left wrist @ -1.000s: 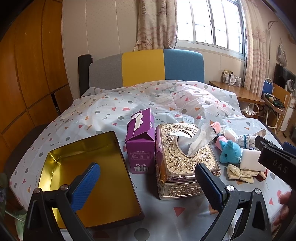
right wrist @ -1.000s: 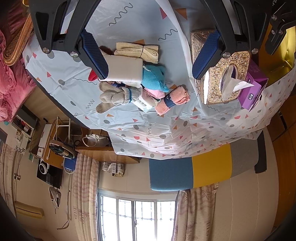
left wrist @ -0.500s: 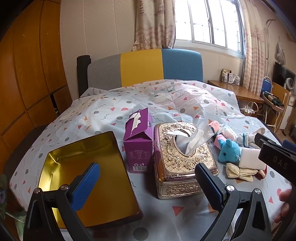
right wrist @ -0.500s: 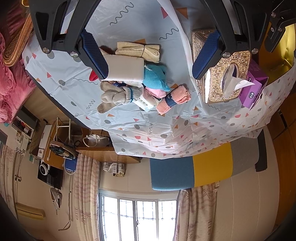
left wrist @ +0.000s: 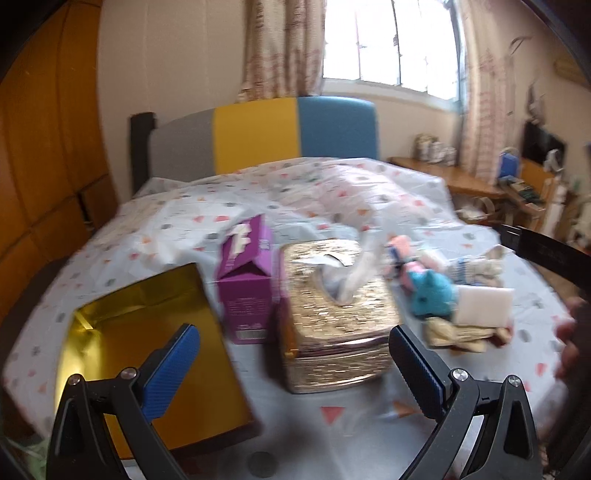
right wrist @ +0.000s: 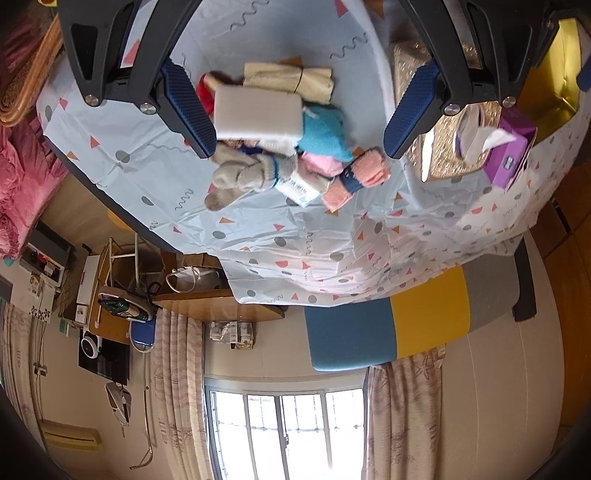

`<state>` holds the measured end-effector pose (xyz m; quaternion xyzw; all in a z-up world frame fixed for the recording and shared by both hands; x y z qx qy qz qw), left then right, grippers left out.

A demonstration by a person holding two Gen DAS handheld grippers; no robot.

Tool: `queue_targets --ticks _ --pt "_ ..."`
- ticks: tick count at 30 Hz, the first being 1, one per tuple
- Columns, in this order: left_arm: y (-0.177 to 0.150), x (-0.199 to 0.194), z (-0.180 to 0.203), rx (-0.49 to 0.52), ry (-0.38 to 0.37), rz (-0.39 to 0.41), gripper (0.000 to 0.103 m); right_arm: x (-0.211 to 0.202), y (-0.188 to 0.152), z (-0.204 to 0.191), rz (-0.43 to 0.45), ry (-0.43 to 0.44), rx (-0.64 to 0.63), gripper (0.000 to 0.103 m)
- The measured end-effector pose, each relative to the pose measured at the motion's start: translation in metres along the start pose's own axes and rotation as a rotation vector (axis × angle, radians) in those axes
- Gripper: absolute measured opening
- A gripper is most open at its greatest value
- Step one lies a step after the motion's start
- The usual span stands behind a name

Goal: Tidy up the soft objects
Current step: 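Reach the left gripper into the pile and grasp the white sponge bar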

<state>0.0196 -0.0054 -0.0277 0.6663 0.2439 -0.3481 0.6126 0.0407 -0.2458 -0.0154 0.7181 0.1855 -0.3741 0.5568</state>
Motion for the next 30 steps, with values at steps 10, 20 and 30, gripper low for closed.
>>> queue_targets --ticks 10,20,30 --pt "0.007 0.010 0.043 0.166 -0.124 -0.059 0.103 0.075 0.023 0.104 -0.096 -0.004 0.223 0.093" --pt "0.045 0.023 0.104 0.257 -0.297 -0.112 0.103 0.101 -0.004 0.166 -0.256 0.139 0.573 0.093" --pt "0.054 0.083 0.180 0.380 -0.333 -0.272 0.103 0.100 -0.003 0.168 -0.256 0.204 0.611 0.093"
Point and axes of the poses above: each gripper's, at about its wrist camera, not at the fingertips, and x roughly the way its jaws point, z to its right, y to its top, the point moved 4 cm from there along x, roughly the way its jaws point, and after that the axes turned 14 degrees about -z, right-handed, at the moved point
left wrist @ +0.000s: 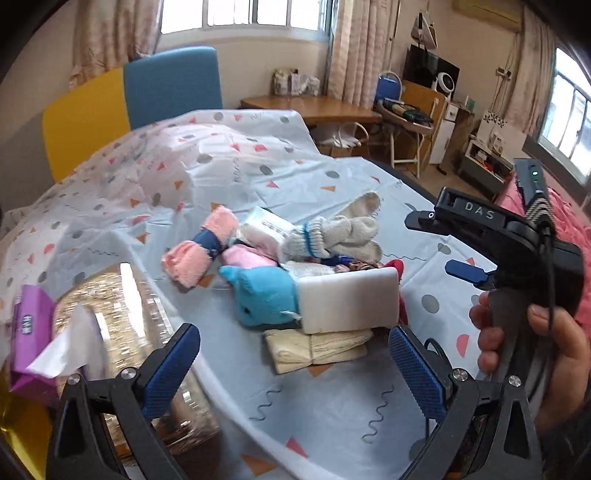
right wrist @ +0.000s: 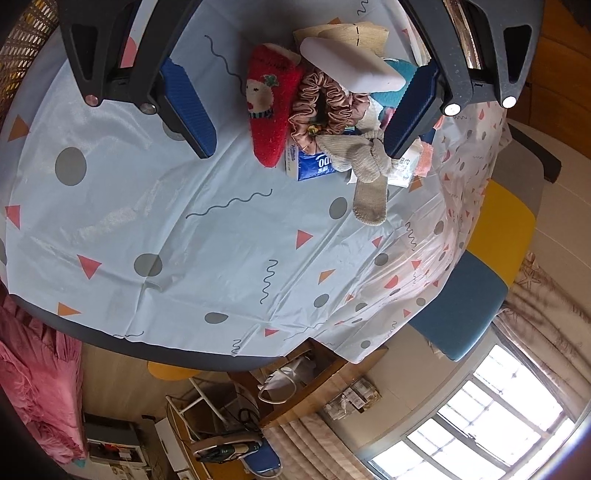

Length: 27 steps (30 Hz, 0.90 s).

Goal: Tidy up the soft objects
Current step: 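Reach the left gripper into the pile and grasp the white sponge bar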

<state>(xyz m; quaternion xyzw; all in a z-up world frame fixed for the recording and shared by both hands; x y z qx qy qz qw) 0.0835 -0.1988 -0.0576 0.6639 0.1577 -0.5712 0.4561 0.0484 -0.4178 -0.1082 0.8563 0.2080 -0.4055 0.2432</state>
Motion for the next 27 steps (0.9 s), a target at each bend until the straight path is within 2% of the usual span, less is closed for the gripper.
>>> queue_targets --ticks 2,3,7,10,12,15,21,23,24,26,27 --pt "0.009 0.012 0.010 0.030 -0.014 -0.017 0.103 0.000 0.000 -0.001 -0.002 0.010 -0.001 0.093" --pt "0.014 0.017 0.018 0.072 0.009 -0.007 0.103 0.000 0.001 0.000 -0.005 0.011 0.001 0.093" --pt "0.025 0.030 0.052 0.327 0.040 0.003 0.103 0.005 0.002 0.008 -0.035 0.038 0.045 0.093" --pt "0.028 0.042 0.069 0.502 0.031 -0.032 0.103 0.004 0.003 0.013 -0.035 0.042 0.066 0.093" --pt "0.025 0.046 0.078 0.620 0.081 -0.018 0.103 0.005 0.003 0.016 -0.037 0.040 0.082 0.093" --pt "0.019 0.060 0.088 0.767 0.213 0.018 0.103 0.005 0.005 0.026 -0.042 0.055 0.133 0.093" --pt "0.023 0.096 0.086 0.751 0.266 -0.020 0.100 0.005 0.006 0.034 -0.039 0.072 0.179 0.093" --pt "0.025 0.103 0.082 0.705 0.228 -0.051 0.072 0.004 0.007 0.034 -0.035 0.078 0.177 0.093" --pt "0.027 0.103 0.080 0.670 0.195 -0.056 0.049 0.004 0.007 0.034 -0.032 0.076 0.174 0.094" --pt "0.026 0.095 0.077 0.618 0.136 -0.036 0.037 0.006 0.008 0.033 -0.037 0.067 0.170 0.093" --pt "0.025 0.088 0.074 0.594 0.115 -0.021 0.027 0.007 0.008 0.033 -0.041 0.074 0.170 0.093"
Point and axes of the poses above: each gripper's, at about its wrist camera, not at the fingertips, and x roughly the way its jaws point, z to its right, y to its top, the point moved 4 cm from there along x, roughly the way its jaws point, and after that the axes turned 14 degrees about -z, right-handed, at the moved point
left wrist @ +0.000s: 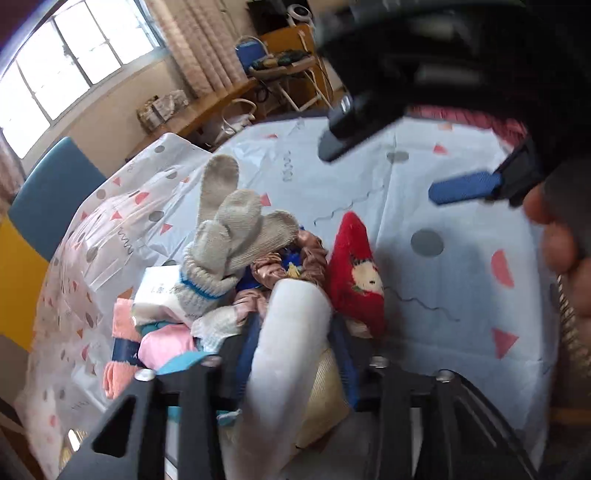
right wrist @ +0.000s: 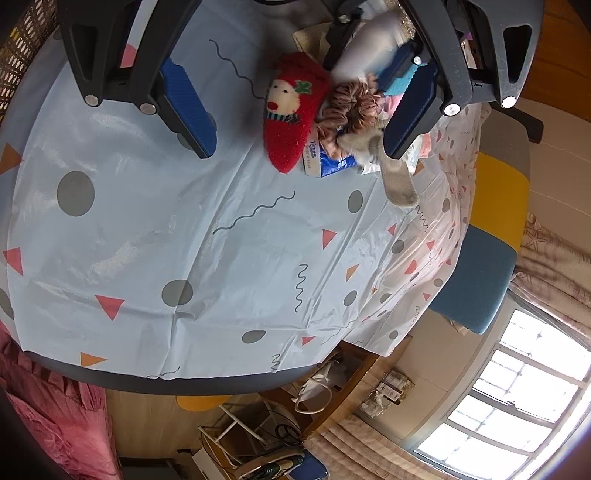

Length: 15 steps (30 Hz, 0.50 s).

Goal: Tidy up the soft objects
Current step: 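Reach the left gripper into the pile and grasp the white sponge bar, then lower sponge bar into gold tray with left gripper while right grasps beige mesh bundle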

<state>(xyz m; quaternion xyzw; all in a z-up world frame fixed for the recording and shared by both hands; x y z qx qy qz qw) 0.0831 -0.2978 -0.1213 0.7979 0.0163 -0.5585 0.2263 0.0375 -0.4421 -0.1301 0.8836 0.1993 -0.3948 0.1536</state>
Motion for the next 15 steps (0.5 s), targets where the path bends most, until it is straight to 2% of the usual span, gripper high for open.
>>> queue_targets --ticks 4,6,9,15 --pt "-0.017 -0.017 -0.013 -0.097 -0.094 0.027 0.020 0.002 -0.001 -0.005 -0.005 -0.011 -0.027 0.093" --pt "-0.029 -0.025 -0.023 -0.178 -0.165 0.036 0.020 0.005 -0.002 -0.006 -0.018 -0.018 -0.036 0.093" --pt "-0.044 -0.037 -0.032 -0.265 -0.230 0.057 0.019 0.011 -0.003 -0.006 -0.045 -0.018 -0.041 0.092" --pt "-0.065 -0.062 -0.035 -0.364 -0.301 0.097 0.019 0.020 -0.008 -0.018 -0.069 -0.047 -0.122 0.083"
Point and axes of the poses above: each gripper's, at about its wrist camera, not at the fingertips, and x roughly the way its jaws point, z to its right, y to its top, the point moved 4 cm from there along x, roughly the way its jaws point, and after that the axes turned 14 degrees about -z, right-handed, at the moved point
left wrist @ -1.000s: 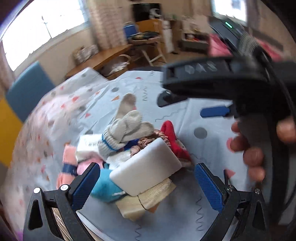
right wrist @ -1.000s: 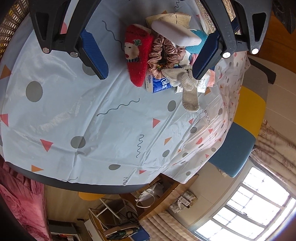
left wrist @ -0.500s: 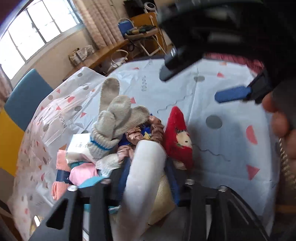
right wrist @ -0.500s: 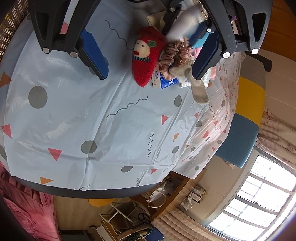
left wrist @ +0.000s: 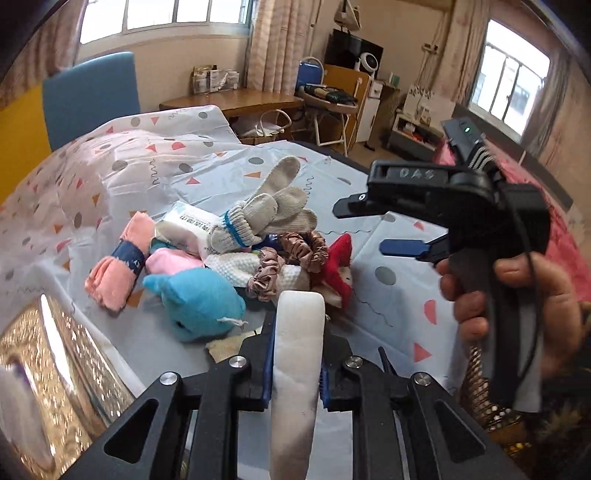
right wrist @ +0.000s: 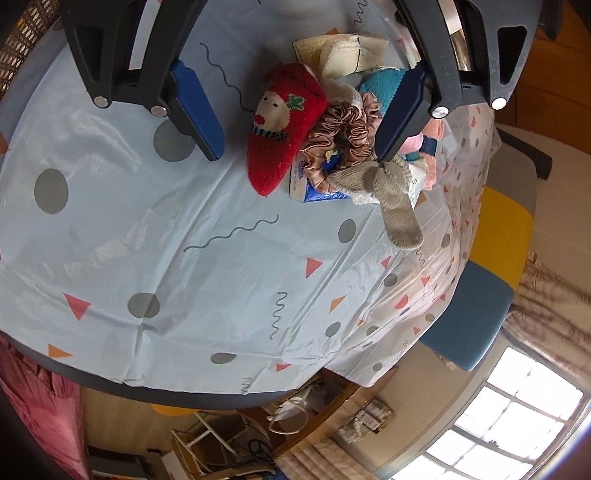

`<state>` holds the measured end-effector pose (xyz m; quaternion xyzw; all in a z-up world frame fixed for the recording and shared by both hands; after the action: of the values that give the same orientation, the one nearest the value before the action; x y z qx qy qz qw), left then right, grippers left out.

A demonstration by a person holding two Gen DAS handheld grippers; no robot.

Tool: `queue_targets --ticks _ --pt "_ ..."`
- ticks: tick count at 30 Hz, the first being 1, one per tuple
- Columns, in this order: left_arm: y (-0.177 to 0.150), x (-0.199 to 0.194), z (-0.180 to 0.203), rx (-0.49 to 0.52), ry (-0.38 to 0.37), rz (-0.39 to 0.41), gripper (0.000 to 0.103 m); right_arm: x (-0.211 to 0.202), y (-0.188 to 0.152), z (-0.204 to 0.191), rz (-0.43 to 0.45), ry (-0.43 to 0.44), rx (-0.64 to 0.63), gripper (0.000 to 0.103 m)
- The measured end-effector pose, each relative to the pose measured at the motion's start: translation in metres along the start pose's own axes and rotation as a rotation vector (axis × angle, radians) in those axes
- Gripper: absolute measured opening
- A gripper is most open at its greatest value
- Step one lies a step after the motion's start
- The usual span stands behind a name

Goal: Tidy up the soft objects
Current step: 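Lower sponge bar into gold tray with left gripper while right grasps beige mesh bundle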

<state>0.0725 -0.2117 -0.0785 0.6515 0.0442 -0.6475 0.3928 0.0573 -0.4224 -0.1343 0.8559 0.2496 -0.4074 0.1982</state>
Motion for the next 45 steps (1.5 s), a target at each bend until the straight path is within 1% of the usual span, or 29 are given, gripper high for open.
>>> queue_targets --ticks 3,5,7,9,10,11,15,17,19,21,24,26,28,30,33,34,36,37,38,40,42,45 --pt "-0.006 -0.021 0.004 -0.030 -0.026 0.051 0.019 0.004 -0.002 -0.008 -0.009 -0.010 -0.048 0.080" --pt "-0.011 -0.039 0.003 -0.054 -0.033 0.087 0.019 0.009 -0.004 -0.014 -0.026 -0.023 -0.080 0.075" --pt "-0.016 -0.057 -0.002 -0.085 -0.031 0.122 0.019 0.012 -0.006 -0.018 -0.036 -0.043 -0.107 0.075" --pt "-0.020 -0.078 -0.009 -0.118 -0.024 0.163 0.019 0.016 -0.009 -0.026 -0.057 -0.041 -0.155 0.075" --pt "-0.021 -0.085 -0.013 -0.136 -0.020 0.177 0.019 0.018 -0.012 -0.033 -0.072 -0.037 -0.194 0.071" --pt "-0.024 -0.094 -0.018 -0.152 -0.006 0.190 0.019 0.022 -0.018 -0.043 -0.091 -0.043 -0.251 0.069" --pt "-0.031 -0.121 -0.042 -0.220 0.009 0.226 0.019 0.046 -0.051 -0.085 -0.214 -0.071 -0.523 0.069" --pt "-0.032 -0.131 -0.057 -0.257 0.015 0.239 0.019 0.060 -0.071 -0.100 -0.267 -0.122 -0.650 0.069" --pt "-0.032 -0.143 -0.073 -0.303 0.008 0.256 0.019 0.075 -0.090 -0.107 -0.298 -0.222 -0.760 0.071" --pt "-0.032 -0.157 -0.092 -0.351 0.013 0.277 0.019 0.089 -0.105 -0.108 -0.309 -0.334 -0.846 0.073" --pt "-0.031 -0.172 -0.114 -0.396 0.038 0.301 0.019 0.104 -0.119 -0.107 -0.280 -0.486 -0.949 0.074" --pt "-0.031 -0.181 -0.128 -0.426 0.052 0.313 0.019 0.109 -0.126 -0.106 -0.242 -0.550 -1.004 0.074" --pt "-0.028 -0.189 -0.144 -0.446 0.069 0.327 0.019 0.109 -0.127 -0.103 -0.228 -0.590 -1.035 0.074" --pt "-0.026 -0.198 -0.165 -0.487 0.095 0.344 0.019 0.111 -0.130 -0.104 -0.206 -0.592 -1.045 0.074" --pt "-0.033 -0.215 -0.205 -0.589 0.137 0.379 0.019 0.108 -0.125 -0.102 -0.206 -0.585 -1.035 0.073" --pt "-0.039 -0.221 -0.218 -0.623 0.151 0.391 0.019 0.107 -0.126 -0.102 -0.209 -0.580 -1.034 0.070" --pt "-0.058 -0.233 -0.245 -0.697 0.190 0.409 0.019 0.108 -0.125 -0.106 -0.211 -0.572 -1.042 0.059" --pt "-0.069 -0.238 -0.256 -0.728 0.211 0.413 0.019 0.110 -0.124 -0.108 -0.211 -0.572 -1.047 0.048" --pt "-0.084 -0.242 -0.269 -0.766 0.239 0.411 0.019 0.111 -0.125 -0.110 -0.208 -0.577 -1.052 0.045" --pt "-0.115 -0.244 -0.288 -0.823 0.290 0.389 0.019 0.112 -0.128 -0.110 -0.211 -0.585 -1.061 0.043" --pt "-0.144 -0.239 -0.300 -0.857 0.341 0.350 0.019 0.112 -0.129 -0.109 -0.215 -0.585 -1.055 0.042" --pt "-0.191 -0.220 -0.315 -0.921 0.378 0.276 0.019 0.112 -0.131 -0.109 -0.214 -0.589 -1.054 0.043"
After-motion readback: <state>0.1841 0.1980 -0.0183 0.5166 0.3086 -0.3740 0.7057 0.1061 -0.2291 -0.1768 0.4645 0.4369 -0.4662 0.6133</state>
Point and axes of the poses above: each gripper's, at about its wrist camera, not at the fingertips, and x roughly the way its jaws point, z to its right, y to its top, the point moved 4 cm from there along x, roughly the way its jaws point, and after that the axes turned 14 degrees about -z, right-handed, at the moved point
